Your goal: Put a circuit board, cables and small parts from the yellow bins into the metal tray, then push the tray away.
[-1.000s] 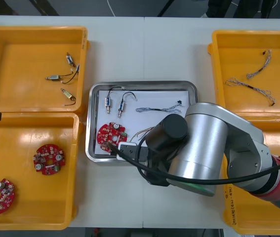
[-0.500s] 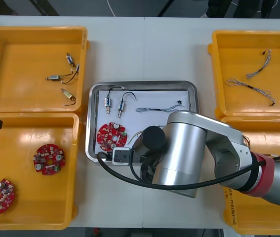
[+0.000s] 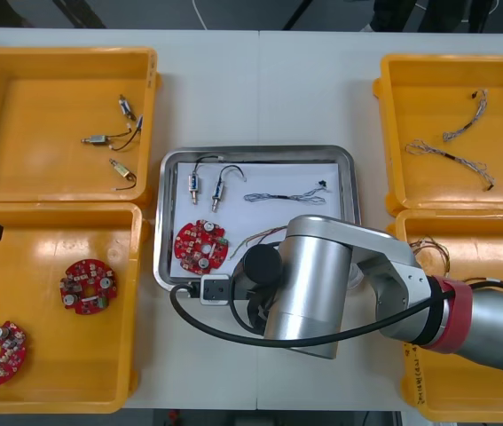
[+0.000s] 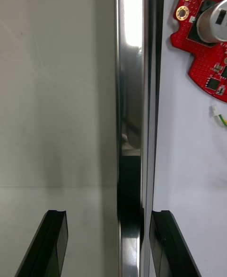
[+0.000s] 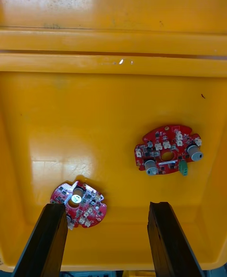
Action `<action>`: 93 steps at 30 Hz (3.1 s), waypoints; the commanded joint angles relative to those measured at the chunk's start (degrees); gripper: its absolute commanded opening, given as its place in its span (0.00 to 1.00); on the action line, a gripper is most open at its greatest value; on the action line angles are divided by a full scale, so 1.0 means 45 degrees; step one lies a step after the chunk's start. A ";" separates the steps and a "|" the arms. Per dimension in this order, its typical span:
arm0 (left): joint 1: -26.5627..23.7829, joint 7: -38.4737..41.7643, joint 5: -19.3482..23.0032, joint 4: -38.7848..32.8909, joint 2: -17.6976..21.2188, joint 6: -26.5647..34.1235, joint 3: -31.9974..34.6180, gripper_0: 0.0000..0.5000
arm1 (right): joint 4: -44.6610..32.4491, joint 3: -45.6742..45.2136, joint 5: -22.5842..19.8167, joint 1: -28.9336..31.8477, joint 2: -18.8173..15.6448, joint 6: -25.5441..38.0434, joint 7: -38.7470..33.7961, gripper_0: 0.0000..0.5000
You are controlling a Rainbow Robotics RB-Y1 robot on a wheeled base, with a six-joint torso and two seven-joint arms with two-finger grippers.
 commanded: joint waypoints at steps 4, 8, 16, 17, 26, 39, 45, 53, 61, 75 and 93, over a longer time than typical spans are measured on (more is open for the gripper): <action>0.0194 -0.1041 -0.0576 -0.0369 -0.0427 0.0090 0.0460 1.00 | -0.0112 0.0625 0.0733 -0.0387 0.0230 -0.0156 -0.0387 1.00; 0.0194 -0.1100 -0.0615 -0.0369 -0.0466 0.0090 0.0440 1.00 | -0.0112 0.0625 0.0733 -0.0387 0.0249 -0.0156 -0.0446 1.00; 0.0213 -0.1119 -0.0595 -0.0349 -0.0524 0.0090 0.0440 1.00 | -0.0112 0.0625 0.0791 -0.0387 0.0269 -0.0156 -0.0582 0.14; 0.0213 -0.1119 -0.0595 -0.0369 -0.0524 0.0090 0.0460 1.00 | -0.0112 0.0625 0.0830 -0.0387 0.0269 -0.0156 -0.0602 0.09; 0.0213 -0.1119 -0.0595 -0.0369 -0.0524 0.0090 0.0460 1.00 | -0.0112 0.0625 0.1377 -0.0582 0.0230 -0.0156 -0.0582 0.00; 0.0213 -0.1119 -0.0595 -0.0369 -0.0524 0.0090 0.0460 1.00 | 0.0298 0.0625 0.1612 -0.1500 -0.0024 -0.0156 -0.0602 0.00; 0.0213 -0.1119 -0.0595 -0.0369 -0.0524 0.0090 0.0460 1.00 | 0.0748 0.0625 0.1827 -0.1911 -0.0024 -0.0156 -0.0621 0.00; 0.0213 -0.1119 -0.0595 -0.0369 -0.0524 0.0090 0.0460 1.00 | 0.1412 0.0625 0.1807 -0.2770 0.0074 -0.0156 -0.0641 0.00; 0.0213 -0.1119 -0.0595 -0.0369 -0.0524 0.0090 0.0460 1.00 | 0.2193 0.0996 0.1768 -0.3571 0.0152 -0.0820 -0.0660 0.00; 0.0213 -0.1119 -0.0595 -0.0369 -0.0524 0.0090 0.0460 1.00 | 0.3541 0.1836 0.1885 -0.4879 0.0113 -0.1582 -0.0875 0.00; 0.0213 -0.1119 -0.0595 -0.0369 -0.0524 0.0090 0.0460 1.00 | 0.5084 0.1387 0.1729 -0.5914 0.0171 -0.2207 -0.1129 0.00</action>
